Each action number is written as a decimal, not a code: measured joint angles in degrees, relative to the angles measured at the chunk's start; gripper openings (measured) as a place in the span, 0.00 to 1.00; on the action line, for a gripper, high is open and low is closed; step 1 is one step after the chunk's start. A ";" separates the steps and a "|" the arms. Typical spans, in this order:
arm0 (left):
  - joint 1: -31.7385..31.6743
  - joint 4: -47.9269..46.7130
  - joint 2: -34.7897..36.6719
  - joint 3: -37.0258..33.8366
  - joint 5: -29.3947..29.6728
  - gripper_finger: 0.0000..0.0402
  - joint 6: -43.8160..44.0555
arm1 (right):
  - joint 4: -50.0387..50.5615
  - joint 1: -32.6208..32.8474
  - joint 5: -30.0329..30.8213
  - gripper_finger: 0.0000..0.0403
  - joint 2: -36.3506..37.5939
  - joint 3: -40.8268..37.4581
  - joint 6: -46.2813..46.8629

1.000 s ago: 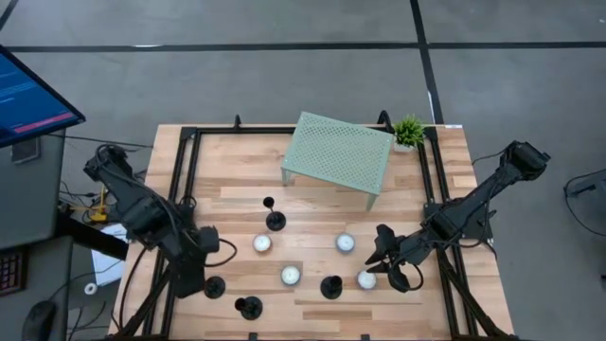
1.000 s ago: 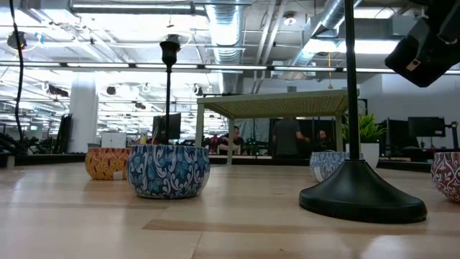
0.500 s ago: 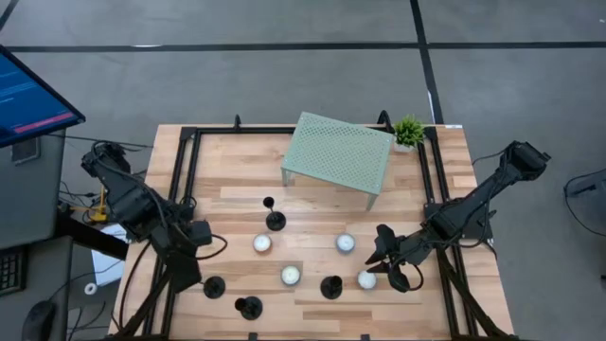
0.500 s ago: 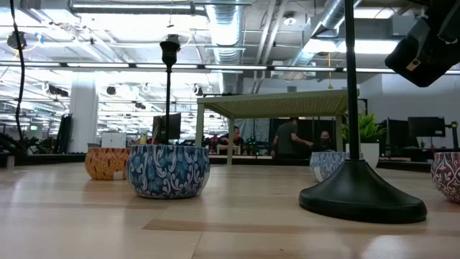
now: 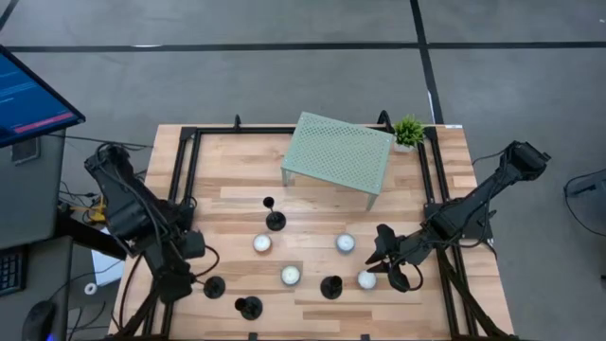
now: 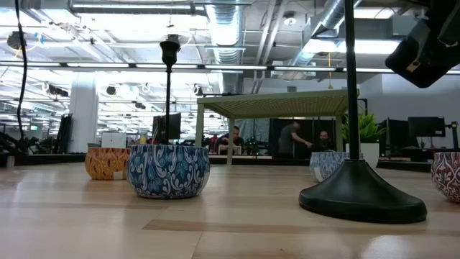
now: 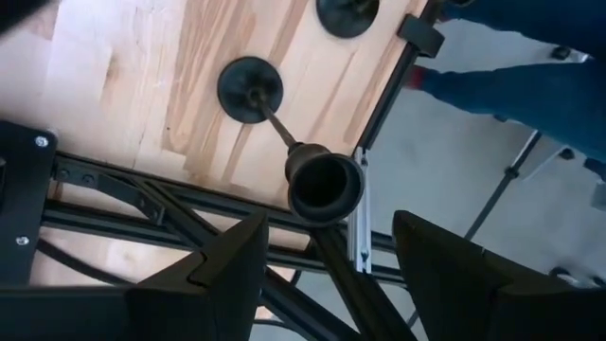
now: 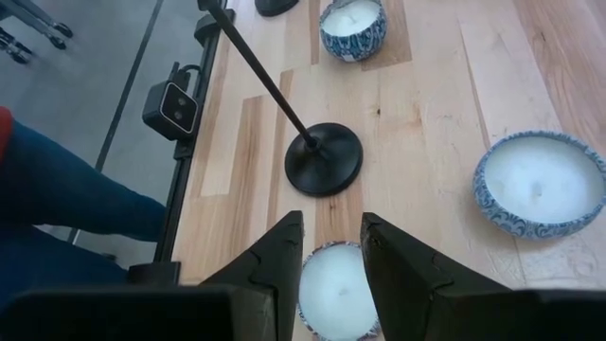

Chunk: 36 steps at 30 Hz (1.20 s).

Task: Pick & Place candle stick holders
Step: Put the black candle holder on the shelf

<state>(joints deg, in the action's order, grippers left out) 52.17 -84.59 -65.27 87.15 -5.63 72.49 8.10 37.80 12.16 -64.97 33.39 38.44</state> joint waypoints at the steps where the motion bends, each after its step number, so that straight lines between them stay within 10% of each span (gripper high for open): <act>1: 0.08 0.00 -0.28 0.00 0.17 0.57 -0.03 | 0.15 -0.02 0.01 0.26 0.00 0.00 -0.02; 36: -0.01 1.31 -0.68 -0.02 6.27 0.57 0.20 | 0.90 -0.46 0.84 0.26 0.00 0.02 -1.49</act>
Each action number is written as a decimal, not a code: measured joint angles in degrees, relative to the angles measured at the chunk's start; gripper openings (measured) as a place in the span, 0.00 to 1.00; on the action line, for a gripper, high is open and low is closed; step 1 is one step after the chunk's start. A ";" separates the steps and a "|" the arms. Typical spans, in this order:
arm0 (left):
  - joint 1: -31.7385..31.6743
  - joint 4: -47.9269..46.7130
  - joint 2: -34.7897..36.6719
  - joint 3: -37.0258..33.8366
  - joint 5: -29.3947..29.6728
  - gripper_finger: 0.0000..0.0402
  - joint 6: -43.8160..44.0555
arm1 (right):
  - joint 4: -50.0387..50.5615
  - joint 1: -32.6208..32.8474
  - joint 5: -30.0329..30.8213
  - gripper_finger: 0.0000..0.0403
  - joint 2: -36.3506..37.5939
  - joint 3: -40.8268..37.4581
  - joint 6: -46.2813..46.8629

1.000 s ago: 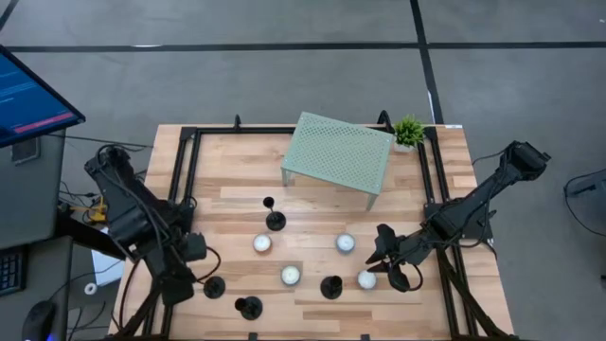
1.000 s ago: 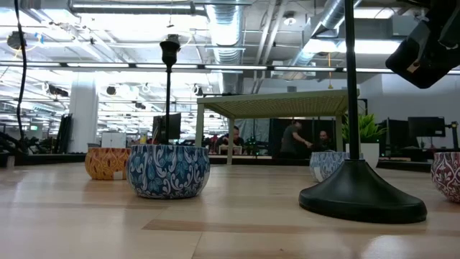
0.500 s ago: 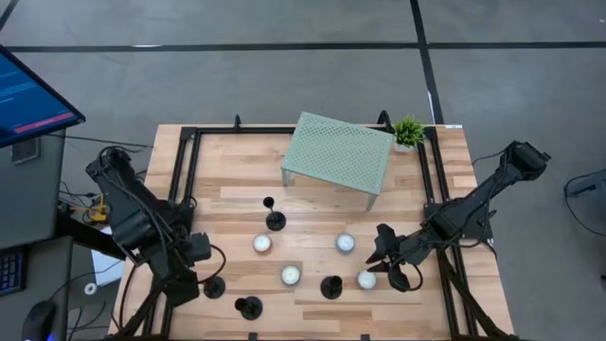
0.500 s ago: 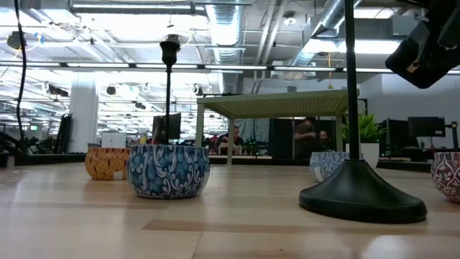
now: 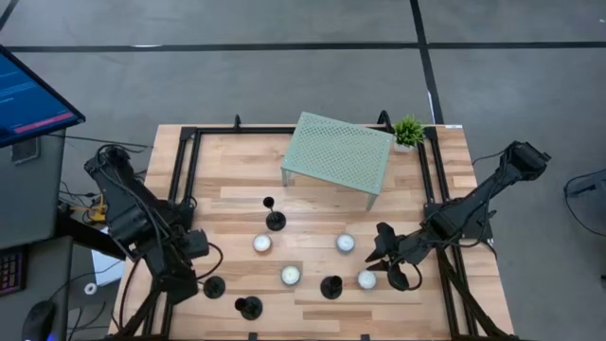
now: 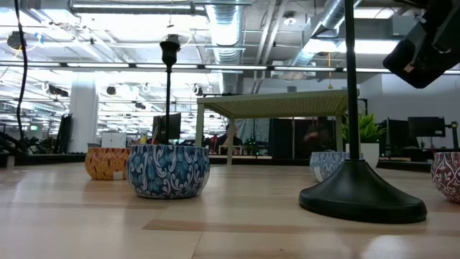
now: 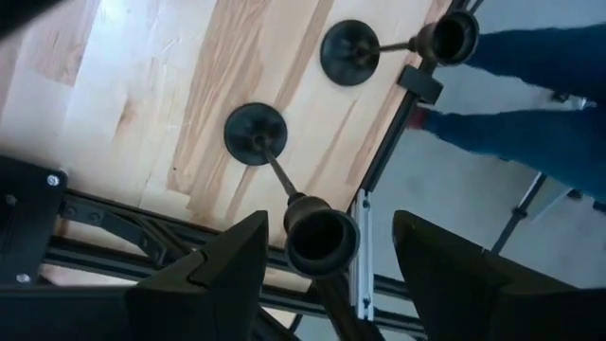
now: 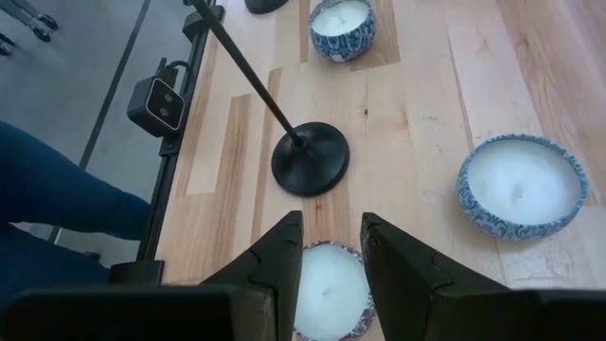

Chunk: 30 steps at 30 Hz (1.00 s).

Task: Pick & Place candle stick holders
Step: Put the black candle holder on the shelf

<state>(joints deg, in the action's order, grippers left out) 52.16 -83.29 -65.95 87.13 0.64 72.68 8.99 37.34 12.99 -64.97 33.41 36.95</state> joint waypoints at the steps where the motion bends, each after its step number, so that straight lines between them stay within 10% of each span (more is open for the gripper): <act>1: 0.00 0.05 0.00 0.00 -0.03 0.57 -0.57 | 0.02 0.00 0.00 0.26 0.00 0.00 0.00; 19: -0.17 0.26 1.14 -0.17 0.60 0.81 -0.46 | 0.46 0.00 -0.02 0.26 0.00 0.00 0.07; 30: -0.15 0.37 1.05 -3.52 0.64 0.78 -0.83 | 0.62 0.02 -0.02 0.26 0.00 0.00 0.13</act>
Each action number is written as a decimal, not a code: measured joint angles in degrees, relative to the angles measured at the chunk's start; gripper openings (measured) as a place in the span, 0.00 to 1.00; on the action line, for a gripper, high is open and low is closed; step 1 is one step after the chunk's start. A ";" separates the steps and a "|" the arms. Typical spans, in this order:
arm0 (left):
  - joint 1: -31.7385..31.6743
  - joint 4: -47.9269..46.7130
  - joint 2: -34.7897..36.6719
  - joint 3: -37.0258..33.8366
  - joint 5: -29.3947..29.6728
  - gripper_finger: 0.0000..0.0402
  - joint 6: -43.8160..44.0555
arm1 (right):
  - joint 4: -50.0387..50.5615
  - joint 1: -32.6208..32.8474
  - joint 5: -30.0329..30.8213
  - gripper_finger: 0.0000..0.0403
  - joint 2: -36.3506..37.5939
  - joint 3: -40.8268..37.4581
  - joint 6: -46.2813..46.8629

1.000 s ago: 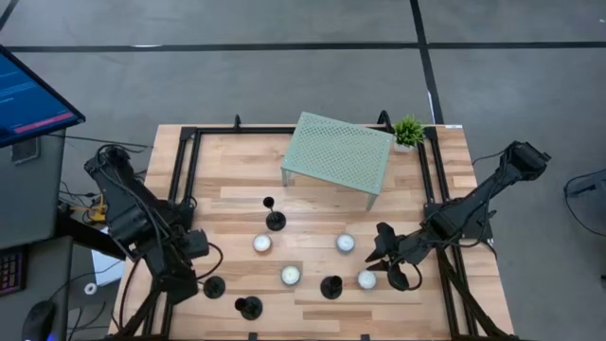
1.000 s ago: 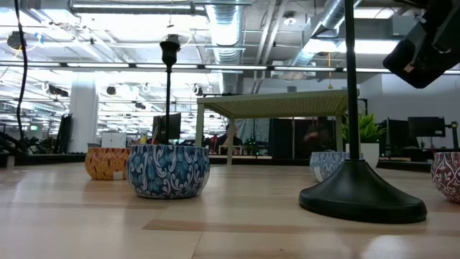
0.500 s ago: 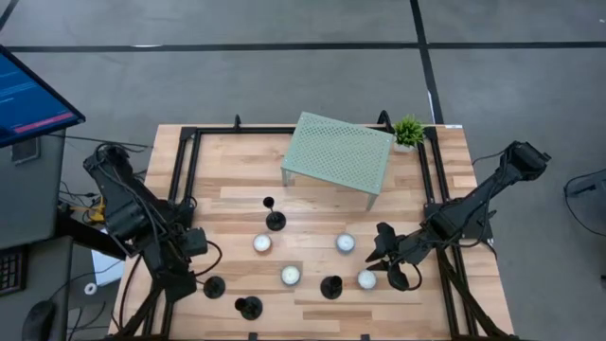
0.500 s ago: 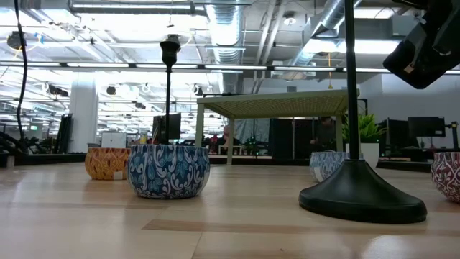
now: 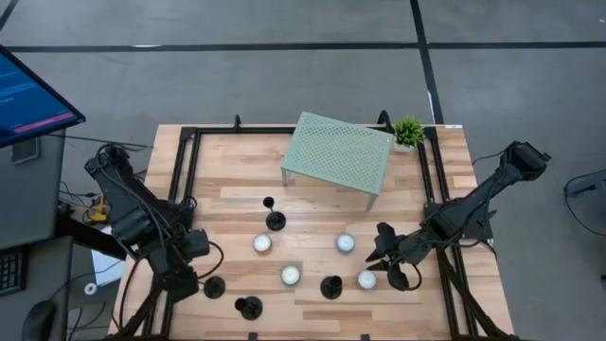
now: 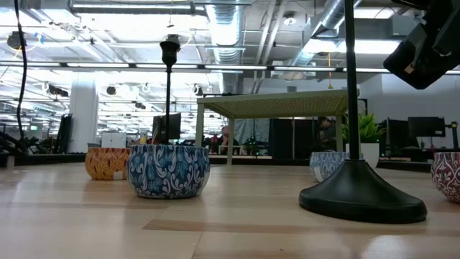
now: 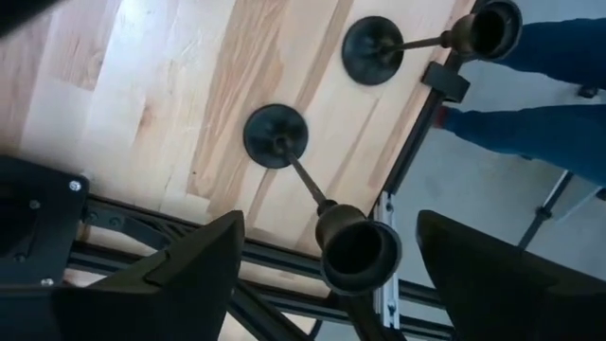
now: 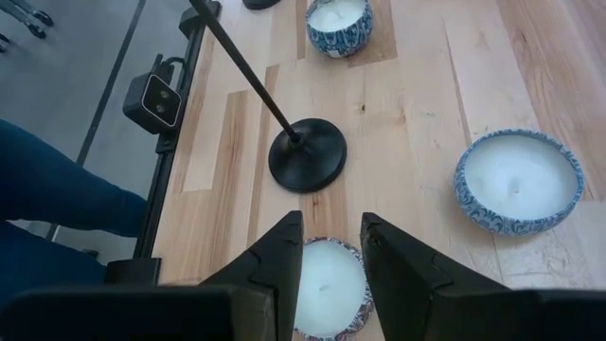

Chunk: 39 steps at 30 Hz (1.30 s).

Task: Pick & Place candle stick holders
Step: Put the black candle holder on the shelf

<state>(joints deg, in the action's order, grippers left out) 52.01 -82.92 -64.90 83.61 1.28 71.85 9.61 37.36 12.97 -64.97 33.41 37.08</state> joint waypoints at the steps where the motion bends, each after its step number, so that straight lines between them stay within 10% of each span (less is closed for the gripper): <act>1: 0.02 0.19 0.00 0.00 -0.01 0.77 0.00 | 0.02 0.00 0.00 0.26 0.00 0.00 0.00; 39: 3.49 1.78 -3.61 -3.43 0.64 0.75 0.42 | 1.49 -0.01 0.39 0.26 0.00 0.02 1.38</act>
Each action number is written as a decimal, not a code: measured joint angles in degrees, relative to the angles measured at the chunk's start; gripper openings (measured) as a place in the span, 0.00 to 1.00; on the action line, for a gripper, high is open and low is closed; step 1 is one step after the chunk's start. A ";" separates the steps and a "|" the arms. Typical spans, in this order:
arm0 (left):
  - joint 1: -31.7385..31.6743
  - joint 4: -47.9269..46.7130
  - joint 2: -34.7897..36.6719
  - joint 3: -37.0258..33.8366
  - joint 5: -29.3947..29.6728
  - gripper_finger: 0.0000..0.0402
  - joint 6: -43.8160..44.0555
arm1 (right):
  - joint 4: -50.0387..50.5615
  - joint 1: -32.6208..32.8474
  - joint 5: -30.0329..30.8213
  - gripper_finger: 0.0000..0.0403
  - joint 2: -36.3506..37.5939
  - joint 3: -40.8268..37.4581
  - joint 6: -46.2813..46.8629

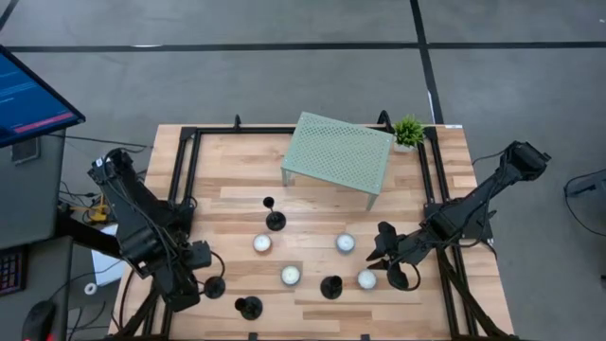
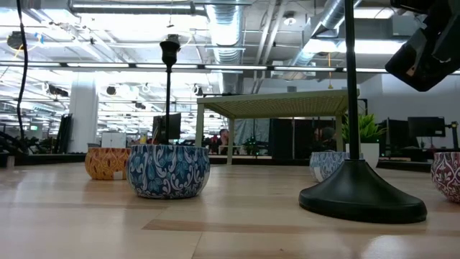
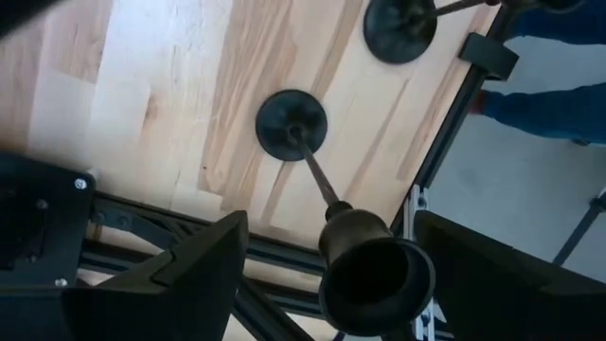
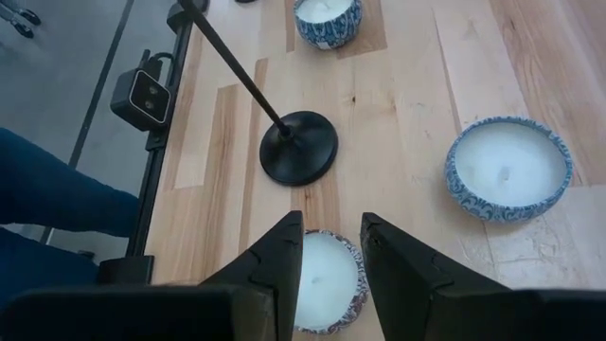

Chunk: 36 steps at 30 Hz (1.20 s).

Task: Pick & Place candle stick holders
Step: Put the black candle holder on the shelf

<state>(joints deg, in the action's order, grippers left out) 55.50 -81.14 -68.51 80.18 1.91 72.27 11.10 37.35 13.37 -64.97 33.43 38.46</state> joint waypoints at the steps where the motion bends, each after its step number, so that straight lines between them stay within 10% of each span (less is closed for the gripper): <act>1: 0.01 0.01 0.00 0.00 0.00 0.75 0.00 | 0.09 0.01 0.00 0.26 0.00 0.00 0.00; 24: 0.01 0.10 0.04 -0.02 -1.05 0.33 -1.95 | 0.65 -0.01 0.02 0.26 0.00 0.00 0.15; 36: -0.06 0.40 0.53 -0.02 0.84 0.32 -1.14 | 0.65 0.01 0.02 0.26 0.00 0.00 0.15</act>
<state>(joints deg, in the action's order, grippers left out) 55.44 -80.74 -67.98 80.16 2.75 71.13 11.75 37.36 13.39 -64.97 33.43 38.61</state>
